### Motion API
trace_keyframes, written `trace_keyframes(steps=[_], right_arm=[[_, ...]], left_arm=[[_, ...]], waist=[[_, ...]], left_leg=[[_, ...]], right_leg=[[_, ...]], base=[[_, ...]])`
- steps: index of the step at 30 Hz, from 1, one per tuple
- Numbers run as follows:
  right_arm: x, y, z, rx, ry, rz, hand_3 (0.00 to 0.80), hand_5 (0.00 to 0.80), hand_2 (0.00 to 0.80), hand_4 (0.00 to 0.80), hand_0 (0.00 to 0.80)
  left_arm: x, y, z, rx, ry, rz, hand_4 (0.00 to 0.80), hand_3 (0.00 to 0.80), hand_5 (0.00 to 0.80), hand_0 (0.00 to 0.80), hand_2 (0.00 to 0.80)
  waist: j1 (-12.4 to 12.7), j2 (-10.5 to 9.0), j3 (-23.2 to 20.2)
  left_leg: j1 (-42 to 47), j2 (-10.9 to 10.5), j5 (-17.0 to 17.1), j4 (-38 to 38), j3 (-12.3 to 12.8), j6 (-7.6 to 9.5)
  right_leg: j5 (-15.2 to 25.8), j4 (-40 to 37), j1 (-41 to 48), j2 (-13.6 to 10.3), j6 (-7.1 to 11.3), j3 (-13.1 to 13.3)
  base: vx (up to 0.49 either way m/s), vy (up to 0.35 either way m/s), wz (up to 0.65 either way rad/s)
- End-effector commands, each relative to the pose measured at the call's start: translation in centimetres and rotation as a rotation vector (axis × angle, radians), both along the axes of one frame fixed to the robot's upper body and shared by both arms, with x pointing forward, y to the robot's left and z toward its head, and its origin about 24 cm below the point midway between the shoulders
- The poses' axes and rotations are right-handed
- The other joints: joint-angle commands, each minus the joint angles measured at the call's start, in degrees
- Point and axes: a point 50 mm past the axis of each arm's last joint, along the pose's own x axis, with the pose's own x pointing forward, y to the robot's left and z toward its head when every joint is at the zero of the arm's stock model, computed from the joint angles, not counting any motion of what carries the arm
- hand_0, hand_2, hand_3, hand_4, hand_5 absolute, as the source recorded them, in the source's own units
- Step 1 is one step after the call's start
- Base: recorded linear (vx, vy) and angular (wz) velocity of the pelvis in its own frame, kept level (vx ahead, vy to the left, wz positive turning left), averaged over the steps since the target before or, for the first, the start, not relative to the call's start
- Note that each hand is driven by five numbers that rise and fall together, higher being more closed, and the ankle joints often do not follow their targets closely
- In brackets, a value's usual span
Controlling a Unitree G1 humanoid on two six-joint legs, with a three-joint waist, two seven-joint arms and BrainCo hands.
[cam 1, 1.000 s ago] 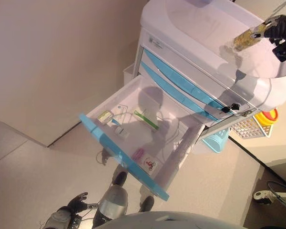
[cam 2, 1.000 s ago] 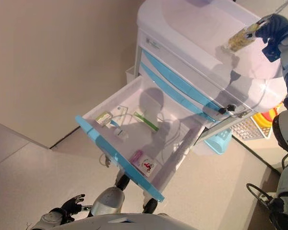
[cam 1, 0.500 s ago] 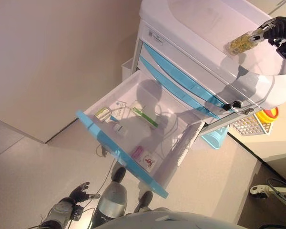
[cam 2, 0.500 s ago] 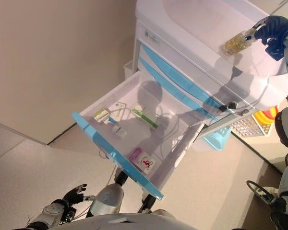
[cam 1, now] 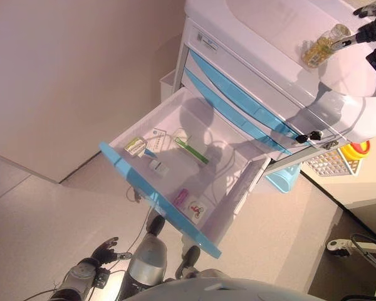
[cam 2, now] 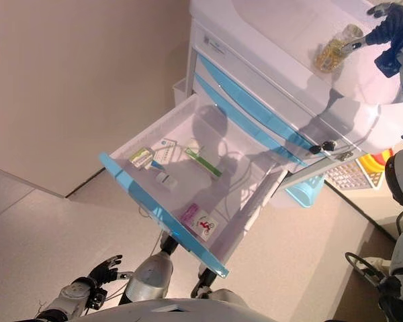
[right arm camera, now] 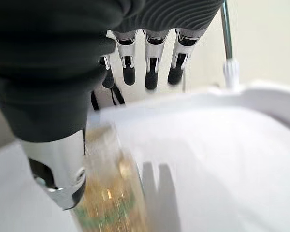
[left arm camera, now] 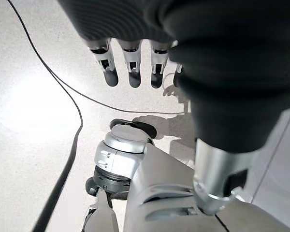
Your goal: Open the drawer and pick up the medicine
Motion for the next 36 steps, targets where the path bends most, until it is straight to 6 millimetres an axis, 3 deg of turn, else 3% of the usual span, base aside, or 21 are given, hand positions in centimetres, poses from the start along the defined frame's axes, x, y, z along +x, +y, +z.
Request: trace_keyframes(steps=[1,12,18,21,27,31,33,34,35,36], right_arm=[[-2.7,-0.8,5.4,-0.07,-0.281,-0.066,0.0,0.0,0.0,0.0,0.0],[-3.0,-1.3,5.1,-0.022,-0.356,-0.081,0.0,0.0,0.0,0.0,0.0],[-3.6,-1.5,5.4,0.329,-0.632,0.016,0.0,0.0,0.0,0.0,0.0],[-4.1,-1.7,4.7,0.543,-0.813,0.098,0.0,0.0,0.0,0.0,0.0],[-3.6,-1.3,-1.0,0.817,-0.901,0.278,0.0,0.0,0.0,0.0,0.0],[-3.9,-0.6,-7.4,0.901,-0.824,0.325,0.0,0.0,0.0,0.0,0.0],[-3.9,-0.6,-7.9,0.905,-0.817,0.317,0.0,0.0,0.0,0.0,0.0],[-4.0,-0.5,-9.4,0.915,-0.785,0.319,0.0,0.0,0.0,0.0,0.0],[-4.6,0.6,-14.8,0.969,-0.673,0.299,0.0,0.0,0.0,0.0,0.0],[-4.9,0.9,-16.7,0.995,-0.622,0.285,0.0,0.0,0.0,0.0,0.0]], left_arm=[[-3.0,0.9,-0.3,0.015,0.066,-0.032,0.0,0.0,0.0,0.0,0.0],[-3.5,0.5,-0.8,0.007,0.101,-0.054,0.0,0.0,0.0,0.0,0.0],[-4.2,0.2,-1.2,0.01,0.14,-0.058,0.0,0.0,0.0,0.0,0.0],[-4.7,-0.4,-1.6,0.002,0.165,-0.07,0.0,0.0,0.0,0.0,0.0],[-4.6,-1.9,-2.2,-0.027,0.191,-0.1,0.0,0.0,0.0,0.0,0.0],[-3.7,-2.7,-2.3,-0.045,0.172,-0.119,0.0,0.0,0.0,0.0,0.0],[-3.6,-2.7,-2.2,-0.042,0.17,-0.122,0.0,0.0,0.0,0.0,0.0],[-3.1,-2.9,-2.2,-0.047,0.161,-0.121,0.0,0.0,0.0,0.0,0.0],[-1.6,-3.5,-2.0,-0.056,0.126,-0.125,0.0,0.0,0.0,0.0,0.0],[-1.2,-3.7,-2.0,-0.058,0.116,-0.129,0.0,0.0,0.0,0.0,0.0]], waist=[[0.9,1.06,-3.6],[0.3,1.97,-5.5],[-1.6,2.3,-7.0],[-3.2,3.1,-7.9],[-7.7,5.59,-9.5],[-11.5,7.53,-9.6],[-11.4,7.48,-9.7],[-12.5,7.85,-9.7],[-15.1,8.73,-9.6],[-15.8,8.86,-9.8]], left_leg=[[1.0,-0.3,-10.2,2.8,0.7,1.44],[2.1,-0.2,-10.4,2.2,0.6,1.38],[3.5,0.1,-11.1,2.0,1.9,1.47],[4.4,0.2,-12.0,2.3,3.3,1.64],[6.4,0.0,-13.1,2.4,5.8,2.18],[7.6,0.1,-14.0,2.8,8.1,2.65],[7.7,0.1,-14.0,2.7,8.4,2.66],[7.9,0.1,-14.1,2.7,8.8,2.71],[8.8,0.3,-14.3,2.2,10.4,2.64],[8.9,0.4,-14.2,1.9,10.9,2.55]], right_leg=[[-2.0,7.4,-3.3,-2.0,2.76,1.1],[-2.1,7.2,-2.8,-2.2,3.06,1.0],[-2.3,7.2,-2.4,-2.1,3.13,2.2],[-2.6,7.5,-2.2,-2.2,3.15,3.7],[-2.9,7.9,-2.1,-2.3,2.96,7.6],[-2.8,7.9,-2.3,-2.0,2.87,10.7],[-2.7,7.9,-2.3,-2.0,2.87,11.0],[-2.7,7.7,-2.4,-1.9,2.86,11.6],[-2.5,7.1,-2.3,-1.7,2.88,13.1],[-2.3,6.8,-2.3,-1.6,2.91,13.5]], base=[[0.0,0.0,0.0],[0.0,0.0,0.0],[-0.051,-0.021,-0.03],[-0.068,-0.006,-0.16],[-0.092,0.011,-0.35],[-0.109,0.021,-0.47],[-0.051,0.004,-0.57],[-0.134,-0.001,-0.51],[-0.164,-0.009,-0.35],[-0.158,-0.023,-0.27]])
